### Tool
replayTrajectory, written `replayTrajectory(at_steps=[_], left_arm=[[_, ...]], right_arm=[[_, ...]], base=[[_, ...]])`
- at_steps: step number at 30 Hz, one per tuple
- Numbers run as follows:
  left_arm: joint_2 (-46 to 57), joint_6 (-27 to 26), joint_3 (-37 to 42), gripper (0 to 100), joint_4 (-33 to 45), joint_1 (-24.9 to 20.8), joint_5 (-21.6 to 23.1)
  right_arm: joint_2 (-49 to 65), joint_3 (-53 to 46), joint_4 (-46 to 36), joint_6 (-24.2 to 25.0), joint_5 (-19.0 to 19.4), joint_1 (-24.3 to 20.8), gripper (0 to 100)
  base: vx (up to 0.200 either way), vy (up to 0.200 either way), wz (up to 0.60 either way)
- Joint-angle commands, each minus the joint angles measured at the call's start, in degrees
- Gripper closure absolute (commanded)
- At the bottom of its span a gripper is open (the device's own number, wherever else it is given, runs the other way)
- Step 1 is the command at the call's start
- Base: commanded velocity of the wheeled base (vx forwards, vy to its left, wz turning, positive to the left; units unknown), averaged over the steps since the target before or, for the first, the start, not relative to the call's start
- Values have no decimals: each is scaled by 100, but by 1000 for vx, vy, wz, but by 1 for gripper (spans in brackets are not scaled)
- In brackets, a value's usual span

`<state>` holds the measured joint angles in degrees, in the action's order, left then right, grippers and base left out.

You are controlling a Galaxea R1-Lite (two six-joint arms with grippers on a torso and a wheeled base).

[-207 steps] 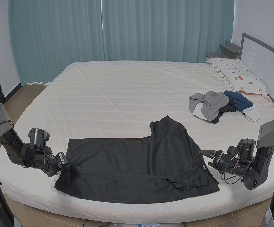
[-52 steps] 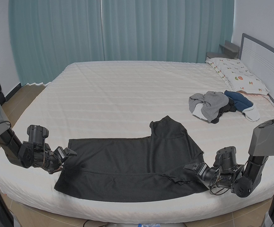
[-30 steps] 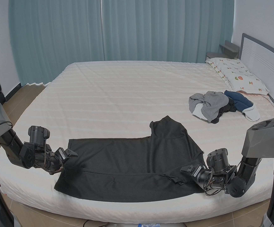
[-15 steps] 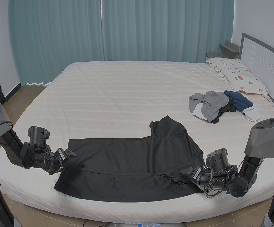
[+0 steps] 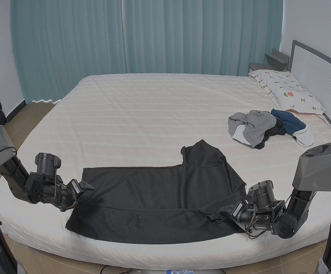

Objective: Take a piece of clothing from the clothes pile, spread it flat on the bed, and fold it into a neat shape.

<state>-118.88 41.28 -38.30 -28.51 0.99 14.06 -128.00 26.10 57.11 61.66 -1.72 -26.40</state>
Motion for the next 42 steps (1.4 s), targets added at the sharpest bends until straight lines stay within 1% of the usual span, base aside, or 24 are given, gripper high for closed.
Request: replayTrajectory(at_steps=[1,14,18,24,29,30,31,33,42], left_arm=[[23,12,7,0,-5,7,1],[32,3,7,0,-5,7,1],[32,3,7,0,-5,7,1],[32,3,-2,0,-5,7,1],[32,-6,-2,0,-5,7,1],[32,-6,-2,0,-5,7,1],[32,3,7,0,-5,7,1],[32,-6,-2,0,-5,7,1],[32,12,-2,0,-5,7,1]], right_arm=[[-14,-8,10,13,-13,4,100],[469,-96,-113,-14,-13,13,100],[627,-96,-376,-22,-13,4,100],[1181,-79,-1071,-49,93,4,100],[1524,-79,-1238,-49,198,48,100],[1524,-79,-1238,-49,198,48,100],[1576,-88,-1317,-49,339,39,100],[1576,-88,-1387,-49,383,39,100],[1418,-158,-1422,-260,392,56,100]], base=[[0,0,0],[0,0,0],[0,0,0],[0,0,0],[0,0,0],[0,0,0],[0,0,0],[0,0,0],[0,0,0]])
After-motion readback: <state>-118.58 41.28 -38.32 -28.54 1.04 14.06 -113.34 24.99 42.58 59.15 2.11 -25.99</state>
